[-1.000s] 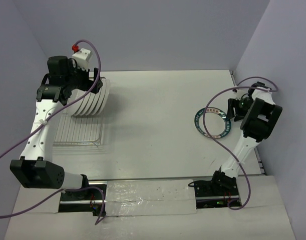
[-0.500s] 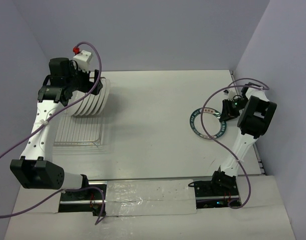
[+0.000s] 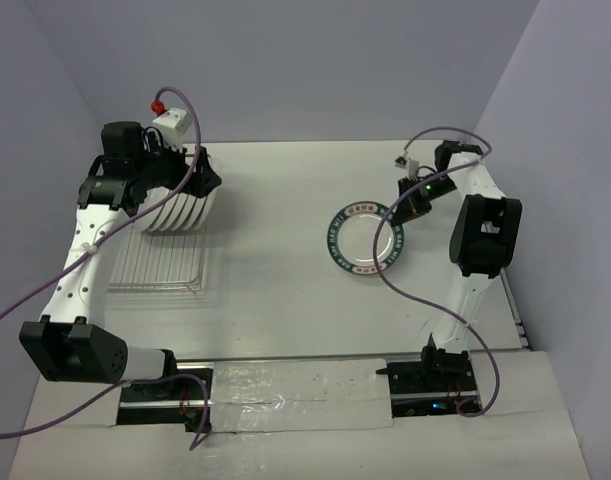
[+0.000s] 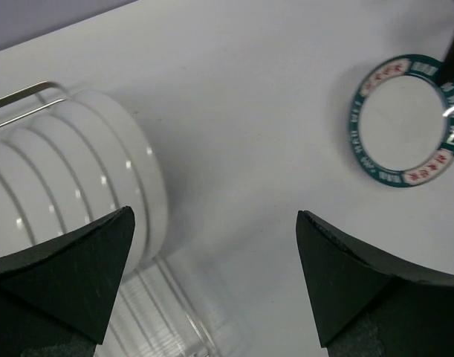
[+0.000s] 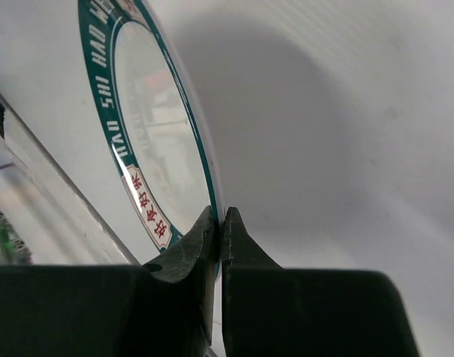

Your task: Load the plates into the dish rack

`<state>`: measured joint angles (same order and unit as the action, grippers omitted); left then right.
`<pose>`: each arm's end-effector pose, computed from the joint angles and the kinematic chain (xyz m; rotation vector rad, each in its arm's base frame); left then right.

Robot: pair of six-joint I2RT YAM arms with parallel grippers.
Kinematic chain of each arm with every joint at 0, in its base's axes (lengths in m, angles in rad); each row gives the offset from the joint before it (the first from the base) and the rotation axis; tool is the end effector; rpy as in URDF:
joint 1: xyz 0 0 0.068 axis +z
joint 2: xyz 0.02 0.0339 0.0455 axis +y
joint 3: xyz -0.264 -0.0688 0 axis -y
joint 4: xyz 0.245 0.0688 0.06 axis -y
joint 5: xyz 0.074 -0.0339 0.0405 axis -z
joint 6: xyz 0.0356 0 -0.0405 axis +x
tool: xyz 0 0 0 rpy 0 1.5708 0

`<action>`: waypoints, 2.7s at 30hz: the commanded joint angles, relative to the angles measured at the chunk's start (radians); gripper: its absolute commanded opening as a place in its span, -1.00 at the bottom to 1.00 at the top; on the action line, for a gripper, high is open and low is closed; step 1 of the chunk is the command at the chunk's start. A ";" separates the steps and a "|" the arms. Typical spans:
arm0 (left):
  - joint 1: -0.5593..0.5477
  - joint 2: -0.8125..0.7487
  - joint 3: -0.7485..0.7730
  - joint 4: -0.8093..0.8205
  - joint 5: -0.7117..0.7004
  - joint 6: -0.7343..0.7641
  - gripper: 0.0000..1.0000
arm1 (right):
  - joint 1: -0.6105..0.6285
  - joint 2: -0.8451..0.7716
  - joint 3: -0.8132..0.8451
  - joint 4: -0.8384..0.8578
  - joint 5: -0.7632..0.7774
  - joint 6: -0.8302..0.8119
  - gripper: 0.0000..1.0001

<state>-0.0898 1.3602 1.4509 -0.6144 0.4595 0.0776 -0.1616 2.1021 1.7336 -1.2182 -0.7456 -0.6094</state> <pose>0.2925 -0.0422 0.4006 0.4477 2.0220 -0.4872 0.4010 -0.0409 0.2087 -0.5926 2.6400 0.9886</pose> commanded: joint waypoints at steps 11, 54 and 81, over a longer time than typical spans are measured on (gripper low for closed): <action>-0.148 -0.047 -0.046 0.042 0.346 -0.088 0.98 | 0.471 -0.336 0.219 0.161 -0.029 0.293 -1.00; 0.269 -0.032 0.129 0.053 -0.651 0.226 -1.00 | 0.614 -0.324 0.230 0.373 0.081 0.511 1.00; 0.302 0.238 0.036 0.196 -0.667 0.264 -1.00 | 0.554 -0.255 0.201 0.355 0.054 0.481 1.00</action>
<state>0.2092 1.6012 1.4818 -0.5110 -0.2218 0.3622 0.4076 1.8427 1.9163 -0.8753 -0.6754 -0.1211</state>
